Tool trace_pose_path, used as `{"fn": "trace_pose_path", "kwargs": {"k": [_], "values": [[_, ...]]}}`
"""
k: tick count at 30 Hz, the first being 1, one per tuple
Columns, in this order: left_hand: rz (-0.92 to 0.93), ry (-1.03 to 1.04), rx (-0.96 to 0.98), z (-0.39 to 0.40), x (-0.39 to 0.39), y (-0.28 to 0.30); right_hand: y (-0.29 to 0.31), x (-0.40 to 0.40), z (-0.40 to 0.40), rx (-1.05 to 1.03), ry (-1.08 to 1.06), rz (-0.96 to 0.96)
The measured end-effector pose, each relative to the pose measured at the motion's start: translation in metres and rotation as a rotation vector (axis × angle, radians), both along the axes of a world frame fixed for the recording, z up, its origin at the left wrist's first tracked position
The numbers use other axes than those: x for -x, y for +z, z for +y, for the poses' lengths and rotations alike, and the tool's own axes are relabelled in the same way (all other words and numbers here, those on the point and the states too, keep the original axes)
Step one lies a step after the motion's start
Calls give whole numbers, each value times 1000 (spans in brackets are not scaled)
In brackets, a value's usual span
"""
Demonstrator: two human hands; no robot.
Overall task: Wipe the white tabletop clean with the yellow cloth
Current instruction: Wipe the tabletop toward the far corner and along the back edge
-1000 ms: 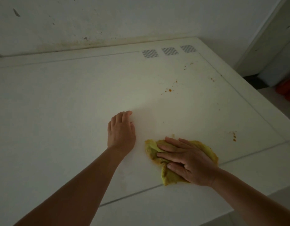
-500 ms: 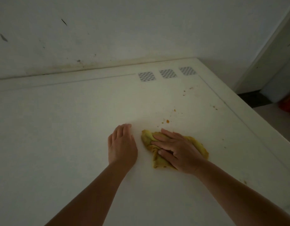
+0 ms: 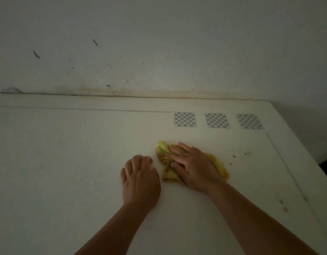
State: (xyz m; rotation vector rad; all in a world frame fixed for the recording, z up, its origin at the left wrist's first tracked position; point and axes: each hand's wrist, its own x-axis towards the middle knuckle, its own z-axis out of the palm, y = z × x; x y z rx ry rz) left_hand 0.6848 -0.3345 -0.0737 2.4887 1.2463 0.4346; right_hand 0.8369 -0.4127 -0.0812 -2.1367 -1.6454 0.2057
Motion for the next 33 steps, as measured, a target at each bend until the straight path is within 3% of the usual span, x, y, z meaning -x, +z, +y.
{"fn": "trace_pose_path", "kwargs": {"k": [7, 17, 33], "values": [[-18, 50, -123, 5, -22, -11, -5, -68, 63, -28, -65, -66], [-9, 80, -134, 7, -25, -13, -5, -121, 119, -16, -205, -94], [11, 25, -108, 8, -22, -8, -7, -150, 90, 98, -462, -170]]}}
